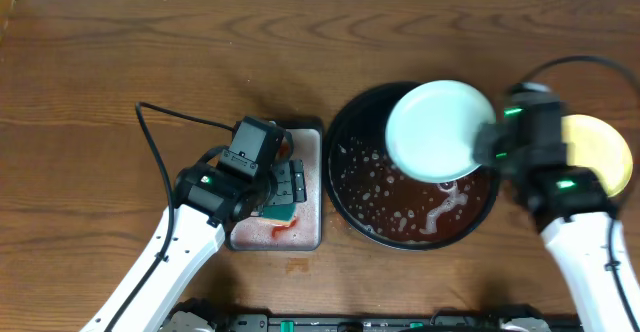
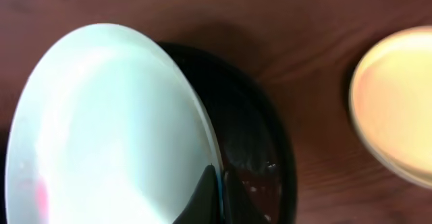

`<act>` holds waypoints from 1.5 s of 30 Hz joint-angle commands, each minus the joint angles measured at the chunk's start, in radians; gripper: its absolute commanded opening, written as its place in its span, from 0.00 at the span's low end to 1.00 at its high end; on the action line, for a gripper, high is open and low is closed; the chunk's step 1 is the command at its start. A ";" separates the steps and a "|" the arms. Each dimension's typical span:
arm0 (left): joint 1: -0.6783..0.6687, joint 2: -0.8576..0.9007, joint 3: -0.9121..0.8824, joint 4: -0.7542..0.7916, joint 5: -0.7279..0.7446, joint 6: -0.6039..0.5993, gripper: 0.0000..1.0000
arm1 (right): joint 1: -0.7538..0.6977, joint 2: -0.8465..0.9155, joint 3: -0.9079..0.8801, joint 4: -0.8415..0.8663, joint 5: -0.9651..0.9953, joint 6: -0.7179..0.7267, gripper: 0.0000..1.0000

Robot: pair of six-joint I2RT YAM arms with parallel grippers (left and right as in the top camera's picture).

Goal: Clean dirty plates on tray and stack at the side

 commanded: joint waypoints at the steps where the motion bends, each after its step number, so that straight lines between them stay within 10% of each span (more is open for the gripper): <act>1: 0.005 -0.001 0.029 -0.002 0.002 -0.005 0.84 | -0.237 0.012 0.008 0.005 -0.401 0.025 0.01; 9: 0.005 -0.001 0.029 -0.002 0.002 -0.005 0.84 | -0.712 0.203 0.008 0.050 -0.459 0.083 0.01; 18: 0.005 -0.001 0.029 -0.002 0.002 -0.005 0.84 | -0.930 0.475 0.008 0.216 -0.404 0.120 0.01; 24: 0.005 -0.001 0.029 -0.002 0.002 -0.005 0.84 | -0.932 0.538 0.008 0.262 -0.313 0.042 0.01; 28: 0.005 -0.001 0.029 -0.002 0.002 -0.005 0.84 | -0.932 0.515 0.014 0.321 -0.370 -0.019 0.43; 45: 0.005 -0.001 0.029 -0.002 0.002 -0.005 0.84 | -0.494 -0.092 0.016 0.193 -0.708 -0.039 0.48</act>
